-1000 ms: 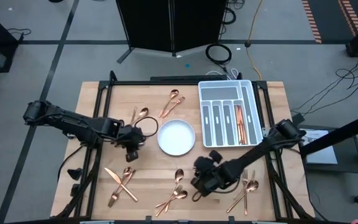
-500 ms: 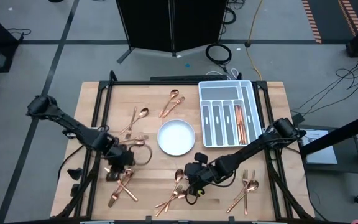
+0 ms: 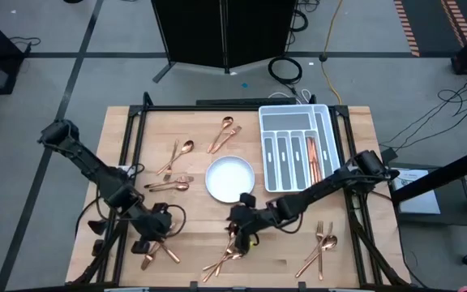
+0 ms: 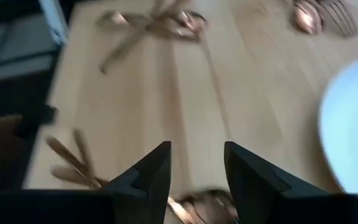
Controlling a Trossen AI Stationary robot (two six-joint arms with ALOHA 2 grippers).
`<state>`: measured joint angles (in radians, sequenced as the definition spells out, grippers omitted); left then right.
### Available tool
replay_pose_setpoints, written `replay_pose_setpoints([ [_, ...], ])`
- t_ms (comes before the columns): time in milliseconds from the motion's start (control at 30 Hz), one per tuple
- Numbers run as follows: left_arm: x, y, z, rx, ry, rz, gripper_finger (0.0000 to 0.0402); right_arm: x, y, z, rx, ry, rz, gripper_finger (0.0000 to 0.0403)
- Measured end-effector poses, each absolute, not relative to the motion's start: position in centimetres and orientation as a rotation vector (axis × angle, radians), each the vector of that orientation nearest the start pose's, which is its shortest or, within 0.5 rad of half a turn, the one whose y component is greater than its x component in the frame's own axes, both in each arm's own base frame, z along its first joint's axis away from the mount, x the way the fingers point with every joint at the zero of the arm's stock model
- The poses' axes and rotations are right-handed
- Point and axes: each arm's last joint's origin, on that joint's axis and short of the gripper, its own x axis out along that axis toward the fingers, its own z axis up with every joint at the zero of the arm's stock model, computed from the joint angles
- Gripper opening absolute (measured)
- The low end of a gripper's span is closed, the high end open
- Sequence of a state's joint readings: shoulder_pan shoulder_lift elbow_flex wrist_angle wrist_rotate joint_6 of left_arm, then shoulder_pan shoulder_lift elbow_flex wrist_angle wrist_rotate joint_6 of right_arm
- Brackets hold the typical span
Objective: Sort silverware
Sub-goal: Put the knife in the silverware tray
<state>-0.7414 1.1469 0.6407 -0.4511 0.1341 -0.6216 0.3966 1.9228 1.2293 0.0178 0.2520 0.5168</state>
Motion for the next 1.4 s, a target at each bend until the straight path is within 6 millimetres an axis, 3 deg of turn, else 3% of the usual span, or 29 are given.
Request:
replay_pose_setpoints([
  [367, 15.3, -17.5, 18.1, 0.011, 1.054, -0.639, 0.0063, 38.9, 14.2, 18.4, 0.317, 0.609, -0.081, 0.0139],
  [667, 15.7, -18.3, 15.3, 0.136, 1.144, -0.695, 0.0065, 38.8, 14.5, 18.4, 0.337, 0.603, -0.089, 0.0139],
  [1100, 15.5, -18.0, 14.6, 0.204, 1.196, -0.67, 0.0174, 38.7, 14.7, 18.4, 0.352, 0.607, -0.094, 0.0139],
  [1400, 15.7, -18.0, 14.3, 0.226, 1.183, -0.633, 0.0185, 38.6, 14.6, 18.2, 0.34, 0.625, -0.097, 0.0139],
])
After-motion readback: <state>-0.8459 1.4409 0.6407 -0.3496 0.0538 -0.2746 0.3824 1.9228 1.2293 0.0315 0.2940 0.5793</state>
